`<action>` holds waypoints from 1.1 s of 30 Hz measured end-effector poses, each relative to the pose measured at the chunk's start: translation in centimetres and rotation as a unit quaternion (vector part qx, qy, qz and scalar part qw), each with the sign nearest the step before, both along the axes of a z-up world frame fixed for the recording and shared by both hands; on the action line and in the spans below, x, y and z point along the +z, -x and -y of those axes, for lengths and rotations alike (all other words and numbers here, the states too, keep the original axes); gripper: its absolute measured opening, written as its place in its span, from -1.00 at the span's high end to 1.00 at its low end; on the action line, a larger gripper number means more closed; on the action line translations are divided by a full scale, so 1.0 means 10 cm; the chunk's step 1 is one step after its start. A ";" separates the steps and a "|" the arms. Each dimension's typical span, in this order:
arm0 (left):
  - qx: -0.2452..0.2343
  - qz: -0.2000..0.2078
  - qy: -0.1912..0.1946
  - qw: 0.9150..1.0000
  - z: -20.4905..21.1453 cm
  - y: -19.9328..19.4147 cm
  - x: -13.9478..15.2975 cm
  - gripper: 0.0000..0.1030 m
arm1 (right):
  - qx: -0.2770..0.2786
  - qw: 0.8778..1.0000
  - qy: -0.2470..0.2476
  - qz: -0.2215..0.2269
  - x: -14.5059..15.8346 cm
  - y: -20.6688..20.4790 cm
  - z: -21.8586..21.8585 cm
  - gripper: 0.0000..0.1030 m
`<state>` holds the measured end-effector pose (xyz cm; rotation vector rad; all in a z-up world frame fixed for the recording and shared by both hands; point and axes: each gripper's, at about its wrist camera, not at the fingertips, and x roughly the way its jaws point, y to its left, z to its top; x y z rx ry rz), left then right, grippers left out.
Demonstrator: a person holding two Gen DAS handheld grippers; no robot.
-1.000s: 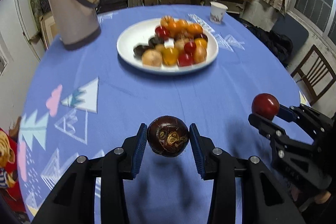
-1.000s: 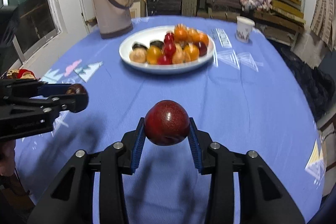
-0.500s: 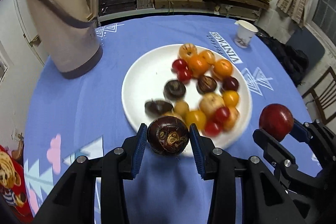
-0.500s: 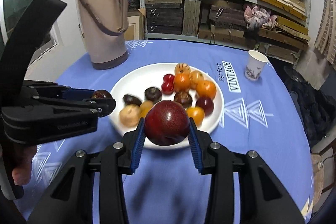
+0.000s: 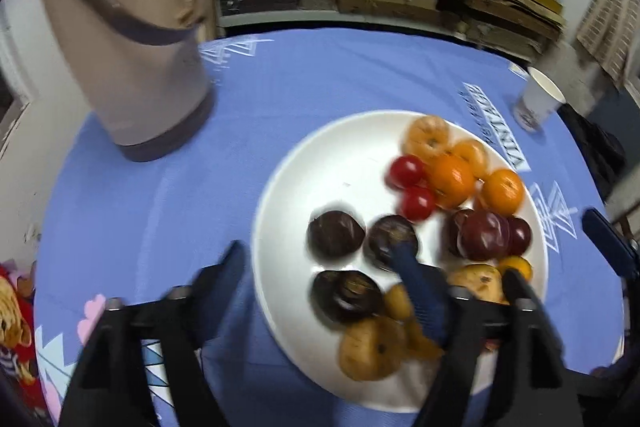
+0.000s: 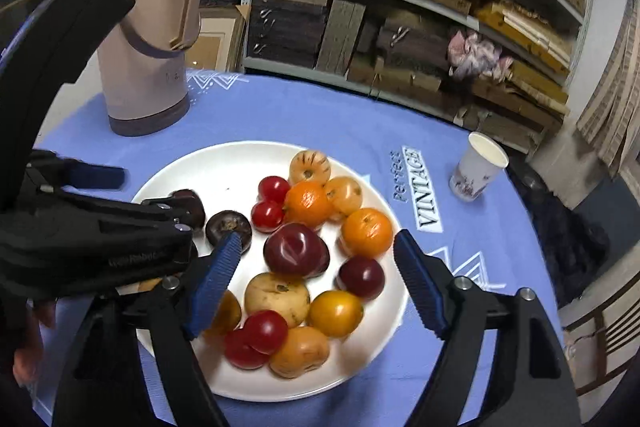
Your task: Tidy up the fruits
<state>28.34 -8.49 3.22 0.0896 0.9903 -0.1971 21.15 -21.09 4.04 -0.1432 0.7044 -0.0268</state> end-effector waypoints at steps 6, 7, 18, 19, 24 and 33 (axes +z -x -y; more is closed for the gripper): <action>-0.005 0.014 0.013 1.000 -0.08 0.17 0.15 -0.84 | 0.008 1.000 -0.023 0.014 0.12 0.21 0.04 -0.74; -0.007 0.015 0.012 1.000 -0.09 0.22 0.18 -0.84 | 0.008 1.000 -0.026 0.016 0.14 0.26 0.04 -0.74; -0.027 0.038 0.007 0.999 -0.10 0.94 0.37 -0.84 | -0.002 0.997 -0.069 0.020 0.23 0.95 0.10 -0.76; -0.029 0.040 0.005 0.999 -0.10 1.02 0.38 -0.84 | -0.004 0.997 -0.072 0.020 0.23 1.04 0.10 -0.77; -0.032 0.052 -0.002 0.998 -0.15 1.36 0.42 -0.84 | -0.012 0.996 -0.088 0.024 0.26 1.41 0.10 -0.78; -0.015 0.050 0.005 0.999 -0.36 1.86 0.37 -0.85 | -0.009 0.995 -0.094 0.037 0.31 1.98 0.02 -0.79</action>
